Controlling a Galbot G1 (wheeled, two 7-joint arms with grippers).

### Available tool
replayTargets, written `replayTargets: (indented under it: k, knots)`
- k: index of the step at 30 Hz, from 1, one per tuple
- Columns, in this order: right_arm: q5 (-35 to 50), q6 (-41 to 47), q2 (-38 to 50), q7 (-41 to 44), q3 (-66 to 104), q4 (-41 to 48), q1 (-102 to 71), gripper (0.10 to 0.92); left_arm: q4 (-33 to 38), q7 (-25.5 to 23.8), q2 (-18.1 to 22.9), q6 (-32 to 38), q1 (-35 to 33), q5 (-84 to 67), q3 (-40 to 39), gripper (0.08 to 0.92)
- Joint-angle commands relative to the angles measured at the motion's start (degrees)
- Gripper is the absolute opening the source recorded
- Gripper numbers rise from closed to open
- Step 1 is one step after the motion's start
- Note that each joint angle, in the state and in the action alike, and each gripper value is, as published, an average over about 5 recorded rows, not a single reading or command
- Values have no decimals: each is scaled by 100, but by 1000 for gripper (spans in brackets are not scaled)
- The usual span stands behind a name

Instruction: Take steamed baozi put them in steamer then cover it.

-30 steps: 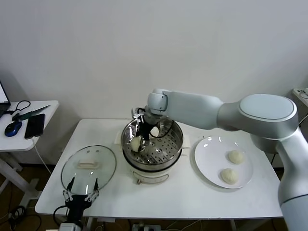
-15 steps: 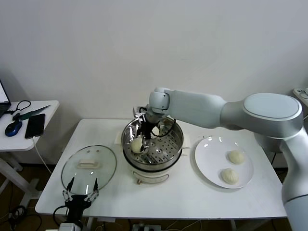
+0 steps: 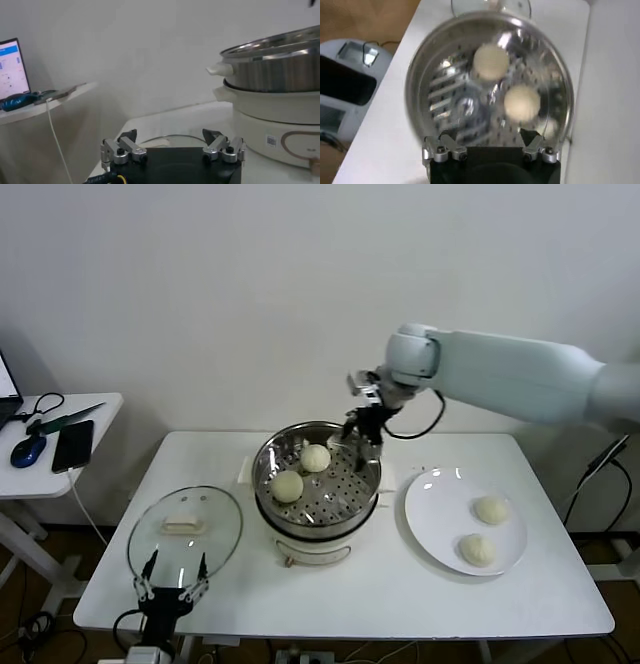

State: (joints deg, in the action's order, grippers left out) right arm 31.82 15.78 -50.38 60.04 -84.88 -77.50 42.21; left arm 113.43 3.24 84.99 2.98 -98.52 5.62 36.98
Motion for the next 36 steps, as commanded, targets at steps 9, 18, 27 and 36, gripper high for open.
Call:
replayTargets:
  k: [9, 18, 27, 36]
  knots:
    - [-2189, -111, 2165, 215, 1341, -249, -2366, 823, 85, 13, 39, -49, -73, 100, 90, 823]
    - [-2615, -227, 2107, 246, 1849, 60, -3300, 823, 65, 21, 94, -87, -49, 173, 91, 823]
    - [-2690, -248, 1805, 229, 1999, 346, -3600, 823, 20, 29, 103, -105, -26, 202, 98, 823]
    - [-2746, -307, 1592, 251, 2013, 633, -3617, 823, -3, 37, 107, -118, -30, 237, 99, 823]
